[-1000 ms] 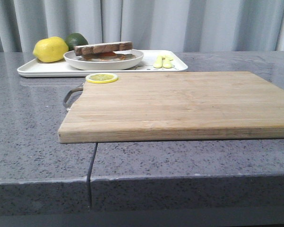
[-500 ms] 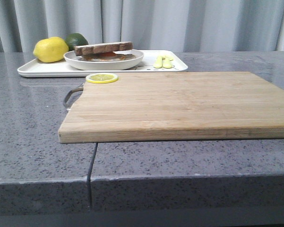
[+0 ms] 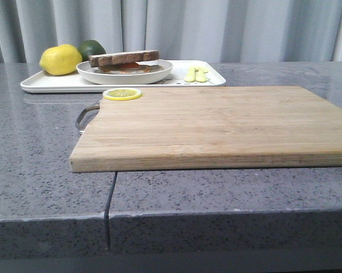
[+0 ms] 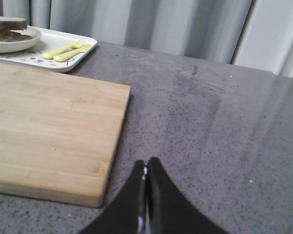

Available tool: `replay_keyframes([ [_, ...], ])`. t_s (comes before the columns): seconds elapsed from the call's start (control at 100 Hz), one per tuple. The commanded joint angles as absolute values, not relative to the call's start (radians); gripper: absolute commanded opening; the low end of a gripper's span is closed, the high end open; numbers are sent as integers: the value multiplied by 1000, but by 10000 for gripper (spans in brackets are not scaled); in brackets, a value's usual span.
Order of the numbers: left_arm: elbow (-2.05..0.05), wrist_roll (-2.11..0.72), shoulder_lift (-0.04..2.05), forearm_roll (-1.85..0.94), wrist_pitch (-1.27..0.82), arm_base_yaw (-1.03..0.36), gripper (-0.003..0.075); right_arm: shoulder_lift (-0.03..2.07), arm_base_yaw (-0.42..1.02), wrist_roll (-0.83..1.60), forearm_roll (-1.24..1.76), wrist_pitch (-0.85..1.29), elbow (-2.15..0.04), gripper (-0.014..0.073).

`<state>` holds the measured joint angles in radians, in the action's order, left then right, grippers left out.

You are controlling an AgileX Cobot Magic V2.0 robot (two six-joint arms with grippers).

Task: Place bread and move sandwich to tray

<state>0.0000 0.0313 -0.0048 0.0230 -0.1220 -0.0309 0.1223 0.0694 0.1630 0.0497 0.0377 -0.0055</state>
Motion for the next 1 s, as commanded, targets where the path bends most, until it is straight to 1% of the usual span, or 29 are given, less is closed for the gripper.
replay_keyframes([
  [0.0, 15, 33, -36, 23, -47, -27, -20, 69, 71, 143, 37, -72, 21, -67],
  [0.16, 15, 33, -36, 23, -47, -27, -20, -34, 71, 133, 34, -6, 29, -67],
  [0.99, 15, 33, -36, 23, -47, -27, -20, -31, 71, 133, 29, 0, 29, -67],
])
